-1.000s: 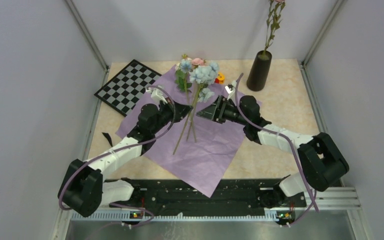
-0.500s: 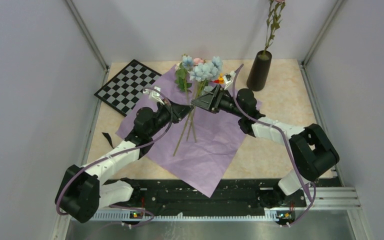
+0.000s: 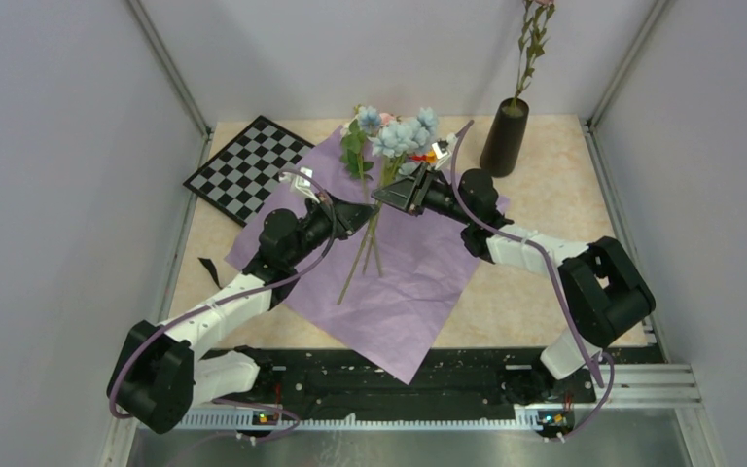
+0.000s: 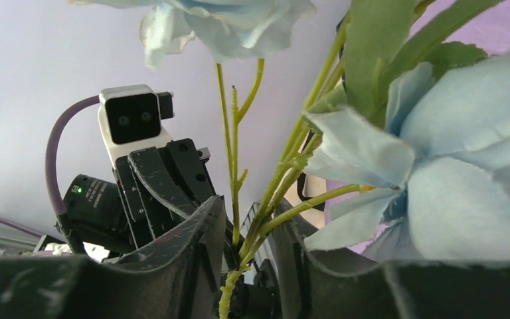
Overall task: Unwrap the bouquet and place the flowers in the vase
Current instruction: Pick up the fake flower from the wrapping paper.
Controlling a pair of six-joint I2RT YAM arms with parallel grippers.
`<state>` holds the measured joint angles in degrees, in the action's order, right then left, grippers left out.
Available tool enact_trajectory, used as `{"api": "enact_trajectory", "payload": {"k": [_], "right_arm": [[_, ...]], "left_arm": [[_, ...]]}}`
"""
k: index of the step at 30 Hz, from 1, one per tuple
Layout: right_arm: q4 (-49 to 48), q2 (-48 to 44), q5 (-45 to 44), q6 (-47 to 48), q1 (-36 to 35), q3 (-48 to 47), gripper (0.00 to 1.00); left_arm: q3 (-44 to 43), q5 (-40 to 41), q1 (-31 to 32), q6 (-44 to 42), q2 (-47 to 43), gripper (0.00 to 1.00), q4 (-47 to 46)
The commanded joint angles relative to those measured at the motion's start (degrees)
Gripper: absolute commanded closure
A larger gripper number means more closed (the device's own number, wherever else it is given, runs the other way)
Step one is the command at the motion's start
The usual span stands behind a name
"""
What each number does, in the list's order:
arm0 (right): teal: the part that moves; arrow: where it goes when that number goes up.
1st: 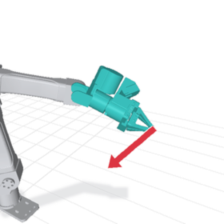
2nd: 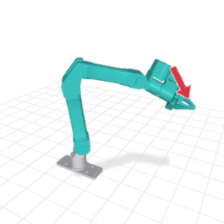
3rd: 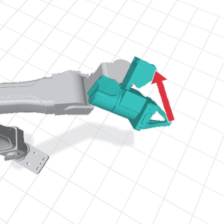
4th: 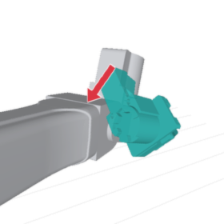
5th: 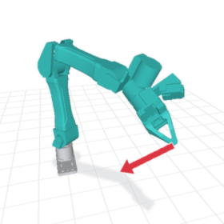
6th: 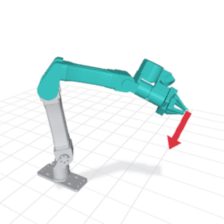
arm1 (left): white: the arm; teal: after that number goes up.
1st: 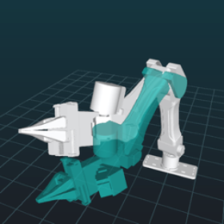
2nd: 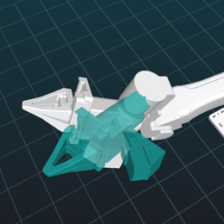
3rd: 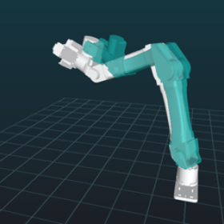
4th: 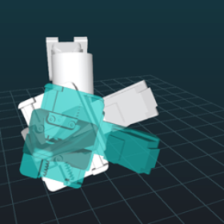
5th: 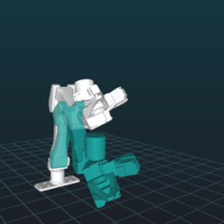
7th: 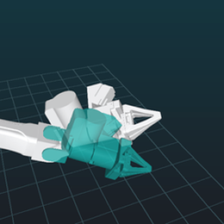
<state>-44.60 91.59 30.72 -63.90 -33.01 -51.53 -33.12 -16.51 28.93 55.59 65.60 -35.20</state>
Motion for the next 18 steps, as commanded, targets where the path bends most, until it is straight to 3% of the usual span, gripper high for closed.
{"api": "enact_trajectory", "payload": {"k": [1, 12, 14, 18], "right_arm": [[-4.8, 0.3, 0.7, -0.3, -0.6, -2.5, 0.68], [-7.1, -0.3, 0.8, -0.2, -0.6, -2.1, 1.00], [-7.4, -0.7, 0.5, 0.2, -0.6, -1.8, 1.00], [-5.7, -2.6, 0.0, 2.6, -0.6, -1.7, 1.00]], "left_arm": [[-0.1, -1.5, 0.0, 0.7, -1.0, 1.00, -4.8], [-1.2, -4.0, 0.0, 1.1, 0.0, 0.98, -3.3], [-1.5, -4.2, 0.0, 0.0, -0.3, 0.87, -2.2], [-2.7, -3.1, -0.1, -3.6, -2.2, 0.56, 3.2]]}}
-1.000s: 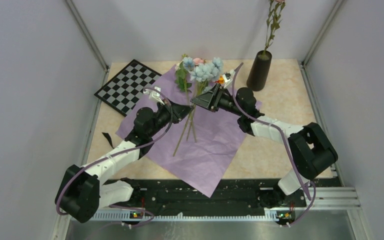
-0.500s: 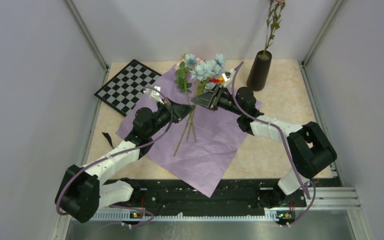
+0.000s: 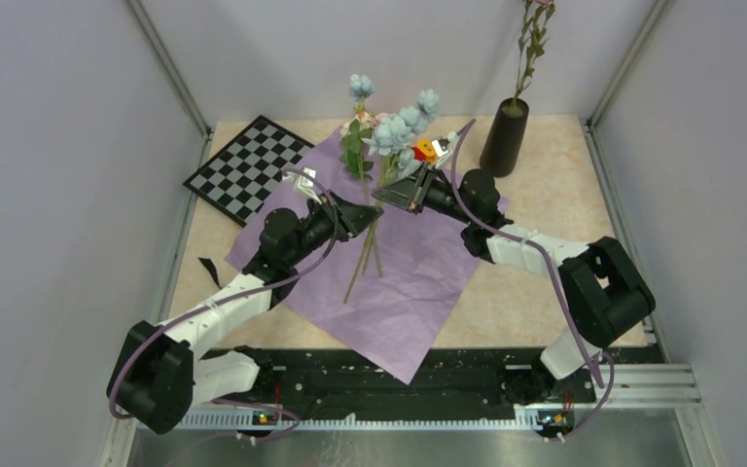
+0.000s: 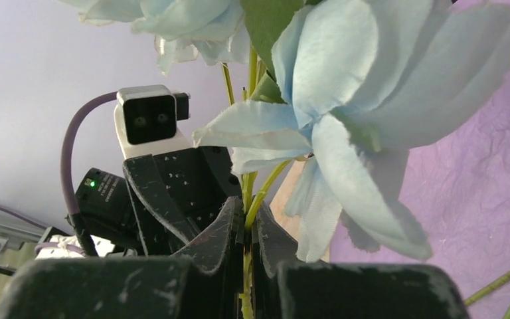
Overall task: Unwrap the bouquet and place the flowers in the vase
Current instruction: Pick up the fake flower from the wrapping paper, then insert the fake flower into the vase.
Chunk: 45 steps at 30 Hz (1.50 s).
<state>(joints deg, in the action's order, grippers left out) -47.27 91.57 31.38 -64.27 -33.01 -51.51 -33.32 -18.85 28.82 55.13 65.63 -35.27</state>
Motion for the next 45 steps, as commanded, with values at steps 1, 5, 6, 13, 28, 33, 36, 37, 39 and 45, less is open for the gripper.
{"api": "enact_trajectory", "payload": {"k": [1, 5, 6, 13, 28, 33, 36, 37, 39, 45], "right_arm": [[-2.0, -3.4, -1.0, 4.3, -0.6, -1.8, 1.00], [7.6, -7.9, -3.4, 12.4, -0.5, -2.1, 1.00], [10.9, -9.2, -4.4, 15.3, -0.5, -2.4, 1.00], [34.9, -19.0, -12.4, 33.2, 5.2, -7.4, 1.00], [41.4, -17.3, -15.5, 39.6, 36.5, -23.3, 1.00], [39.3, -11.4, -20.1, 41.6, 38.3, -33.5, 1.00], [39.1, -7.3, -22.5, 42.6, 38.6, -40.0, 1.00], [38.9, -6.0, -23.1, 42.9, 38.6, -41.9, 1.00], [38.6, -3.8, -24.9, 43.3, 38.6, -45.0, 1.00], [37.1, 1.5, -28.7, 44.2, 39.0, -51.6, 1.00]], "left_arm": [[-2.9, -0.3, 0.0, -4.1, -3.0, 0.47, 4.9], [-4.6, 2.5, -0.4, -9.7, -6.7, 0.18, 12.3], [-5.1, 3.1, -0.7, -11.1, -7.9, 0.11, 14.4], [-16.6, -7.3, -15.3, -22.4, -10.6, 0.01, 39.8], [-17.2, 3.2, -38.1, -33.0, -12.1, 0.01, 48.7], [-18.7, 5.4, -38.1, -38.4, -12.3, 0.01, 51.7], [-19.7, 7.9, -38.1, -41.4, -12.3, 0.01, 53.8], [-19.8, 8.7, -38.1, -42.0, -12.5, 0.01, 54.2], [-19.5, 9.6, -38.0, -42.5, -12.6, 0.01, 54.3], [-18.6, 9.8, -38.0, -43.0, -13.1, 0.01, 54.4]]}}
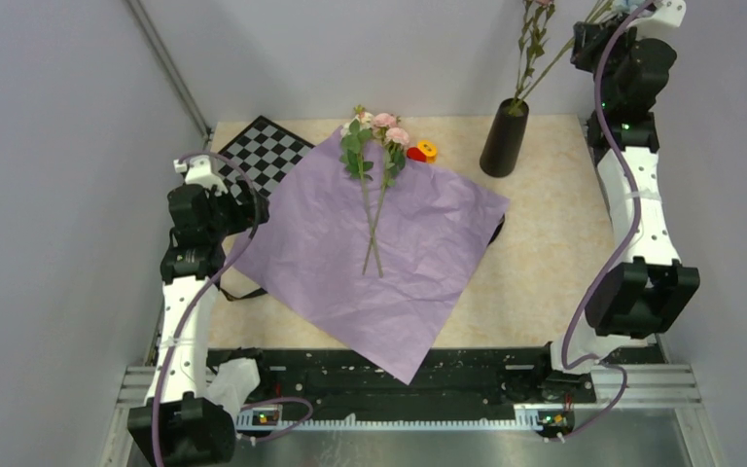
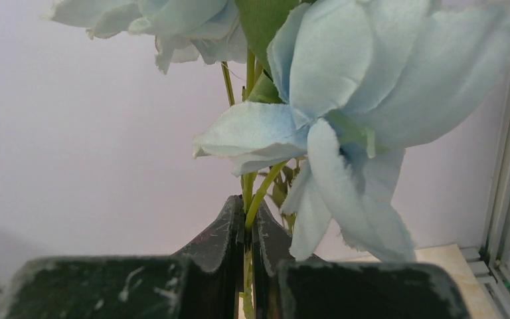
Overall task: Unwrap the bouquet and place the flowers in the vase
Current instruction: Insert the fake flower into the vase.
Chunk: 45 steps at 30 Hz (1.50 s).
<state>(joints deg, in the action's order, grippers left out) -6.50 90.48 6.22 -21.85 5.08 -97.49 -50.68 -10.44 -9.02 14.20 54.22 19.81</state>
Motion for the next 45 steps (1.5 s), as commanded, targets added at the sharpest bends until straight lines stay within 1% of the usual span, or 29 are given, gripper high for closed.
{"api": "enact_trajectory", "payload": {"k": [1, 7, 17, 30, 45], "right_arm": [[-3.9, 3.3, -3.7, 1.7, 1.0, -6.4, 1.00], [-5.2, 7.0, -4.2, 0.4, 1.2, -8.7, 1.00], [-9.3, 10.7, -3.0, 0.1, 1.2, -7.1, 1.00], [-17.4, 12.7, -3.8, -0.2, 1.1, 1.8, 1.00], [-18.0, 16.0, -5.3, 1.9, -3.0, 6.5, 1.00]], "left_arm": [[-1.2, 1.4, -0.3, -2.1, -1.7, 0.01, -0.7], [-1.0, 2.0, -0.3, -2.6, -1.7, 0.01, -0.5], [-1.2, 1.9, -0.3, -3.0, -1.6, 0.01, -0.5], [-1.2, 1.5, -0.3, -3.0, -0.8, 0.01, -0.7], [-1.0, 1.1, -0.3, -3.0, -0.5, 0.01, -0.7]]}}
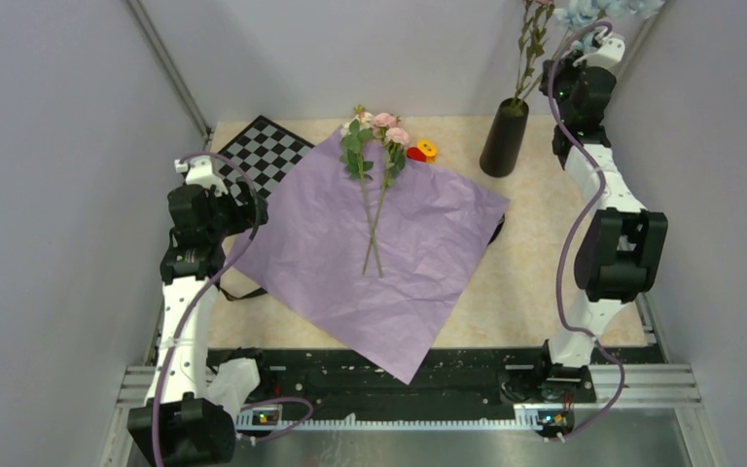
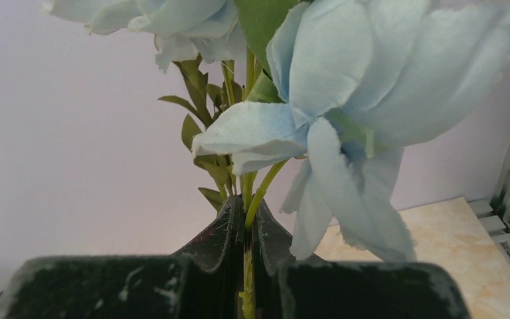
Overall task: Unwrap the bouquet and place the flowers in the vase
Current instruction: Insert the fake flower into the vase.
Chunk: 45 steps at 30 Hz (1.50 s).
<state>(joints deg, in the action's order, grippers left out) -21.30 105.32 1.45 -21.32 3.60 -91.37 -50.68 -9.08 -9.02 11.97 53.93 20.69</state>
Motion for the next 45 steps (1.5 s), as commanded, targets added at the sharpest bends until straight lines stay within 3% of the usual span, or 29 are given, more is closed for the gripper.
{"api": "enact_trajectory", "payload": {"k": [1, 18, 23, 33, 45], "right_arm": [[-3.1, 1.6, -0.6, 1.4, -1.8, 0.5, 1.00], [-1.0, 5.0, 2.5, 1.4, -2.4, 3.0, 1.00], [-0.2, 5.2, 4.2, 2.2, -2.4, 2.8, 0.90], [0.3, 5.1, 4.8, 2.6, -2.4, 3.7, 0.84], [0.1, 3.9, 4.9, 3.5, -2.4, 5.9, 0.66]], "left_arm": [[-1.0, -0.3, -0.3, -0.8, -0.2, 0.01, -1.6], [-0.7, -0.8, -0.3, -0.5, -0.8, 0.01, -2.0], [-0.7, -1.1, -0.3, -0.5, -0.8, 0.01, -2.1], [-0.6, -1.5, -0.3, -0.5, -0.9, 0.01, -2.2], [-0.3, -1.9, -0.3, -0.4, -0.9, 0.01, -2.4]]}}
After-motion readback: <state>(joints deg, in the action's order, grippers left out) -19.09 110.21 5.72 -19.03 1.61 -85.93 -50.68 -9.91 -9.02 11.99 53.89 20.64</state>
